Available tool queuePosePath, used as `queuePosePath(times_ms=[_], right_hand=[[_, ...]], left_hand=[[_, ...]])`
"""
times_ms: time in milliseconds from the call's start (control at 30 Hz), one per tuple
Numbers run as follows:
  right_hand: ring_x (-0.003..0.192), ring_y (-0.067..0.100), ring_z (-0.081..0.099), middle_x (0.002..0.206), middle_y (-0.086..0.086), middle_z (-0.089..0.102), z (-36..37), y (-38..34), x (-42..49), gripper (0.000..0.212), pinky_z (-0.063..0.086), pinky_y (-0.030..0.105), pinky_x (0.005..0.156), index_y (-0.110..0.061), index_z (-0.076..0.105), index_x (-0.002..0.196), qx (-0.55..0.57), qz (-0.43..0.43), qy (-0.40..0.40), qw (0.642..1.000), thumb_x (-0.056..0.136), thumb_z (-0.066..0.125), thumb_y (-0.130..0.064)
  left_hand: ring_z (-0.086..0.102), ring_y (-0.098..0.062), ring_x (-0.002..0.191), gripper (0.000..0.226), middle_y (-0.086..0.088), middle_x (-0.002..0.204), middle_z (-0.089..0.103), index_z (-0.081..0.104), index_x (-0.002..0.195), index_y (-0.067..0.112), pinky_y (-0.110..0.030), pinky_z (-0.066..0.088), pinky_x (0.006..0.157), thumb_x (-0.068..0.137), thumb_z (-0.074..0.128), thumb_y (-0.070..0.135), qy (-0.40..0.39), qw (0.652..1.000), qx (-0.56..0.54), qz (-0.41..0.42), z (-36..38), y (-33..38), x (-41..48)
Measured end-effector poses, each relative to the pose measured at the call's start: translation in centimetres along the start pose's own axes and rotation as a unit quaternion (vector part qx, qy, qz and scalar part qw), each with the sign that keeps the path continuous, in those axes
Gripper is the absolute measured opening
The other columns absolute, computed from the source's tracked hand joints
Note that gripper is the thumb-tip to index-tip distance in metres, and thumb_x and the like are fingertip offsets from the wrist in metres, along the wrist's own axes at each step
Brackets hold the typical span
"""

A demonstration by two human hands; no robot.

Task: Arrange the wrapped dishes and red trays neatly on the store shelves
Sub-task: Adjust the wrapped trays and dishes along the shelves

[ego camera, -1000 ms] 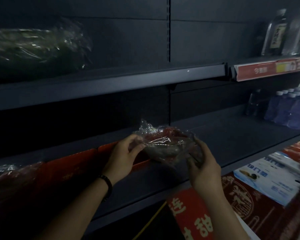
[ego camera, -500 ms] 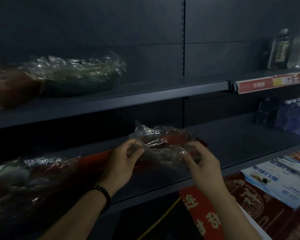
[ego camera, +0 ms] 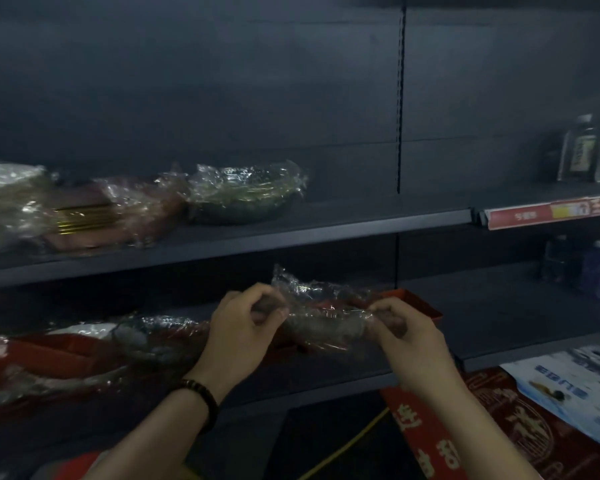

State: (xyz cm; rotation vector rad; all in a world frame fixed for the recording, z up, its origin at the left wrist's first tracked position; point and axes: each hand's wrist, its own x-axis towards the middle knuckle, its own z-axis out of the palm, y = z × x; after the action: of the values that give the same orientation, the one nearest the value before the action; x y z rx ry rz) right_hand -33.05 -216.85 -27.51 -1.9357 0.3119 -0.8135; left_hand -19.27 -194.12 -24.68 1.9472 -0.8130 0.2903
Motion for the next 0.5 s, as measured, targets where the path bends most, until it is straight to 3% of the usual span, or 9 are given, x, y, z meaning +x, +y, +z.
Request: queuePosePath(times_ms=[100, 233, 400, 500], right_hand=[[0.087, -0.001, 0.07, 0.09, -0.014, 0.076, -0.9, -2.3, -1.4, 0.015, 0.048, 0.021, 0.072, -0.044, 0.072, 0.097, 0.007, -0.018, -0.006, 1.0, 0.097, 0.072, -0.029], [0.086, 0.0, 0.07, 0.093, -0.013, 0.075, -2.2, -5.7, -3.1, 0.014, 0.048, 0.015, 0.067, -0.044, 0.072, 0.098, 0.02, -0.04, 0.003, 0.999, 0.098, 0.071, -0.03], [0.1, 0.001, 0.066, 0.117, -0.01, 0.061, -3.5, -10.6, -4.9, 0.015, 0.052, 0.02, 0.071, -0.046, 0.07, 0.103, 0.04, -0.084, 0.023, 0.995, 0.099, 0.068, -0.031], [0.095, -0.001, 0.064, 0.117, -0.01, 0.056, -4.3, -13.3, -6.1, 0.014, 0.049, 0.016, 0.067, -0.046, 0.069, 0.103, 0.033, -0.098, 0.014, 0.995, 0.1, 0.067, -0.032]], left_hand=[[0.075, -0.01, 0.095, 0.015, 0.001, 0.116, 0.062, 0.073, 0.095, 0.045, -0.029, 0.062, 0.093, 0.094, 0.08, 0.032, 0.012, 1.0, -0.021, -0.017, -1.9, 2.2, -1.9], [0.073, -0.012, 0.095, 0.019, 0.002, 0.114, 0.058, 0.073, 0.091, 0.046, -0.018, 0.056, 0.084, 0.094, 0.08, 0.028, 0.049, 0.998, -0.039, -0.016, -4.1, 5.8, -4.2], [0.07, -0.011, 0.099, 0.014, 0.003, 0.112, 0.059, 0.071, 0.092, 0.043, -0.021, 0.058, 0.091, 0.094, 0.079, 0.032, 0.084, 0.996, -0.028, 0.009, -7.2, 9.6, -6.4], [0.068, -0.006, 0.102, 0.011, 0.007, 0.115, 0.059, 0.072, 0.091, 0.042, -0.008, 0.054, 0.078, 0.095, 0.077, 0.033, 0.118, 0.992, -0.031, 0.02, -8.9, 11.8, -7.4]])
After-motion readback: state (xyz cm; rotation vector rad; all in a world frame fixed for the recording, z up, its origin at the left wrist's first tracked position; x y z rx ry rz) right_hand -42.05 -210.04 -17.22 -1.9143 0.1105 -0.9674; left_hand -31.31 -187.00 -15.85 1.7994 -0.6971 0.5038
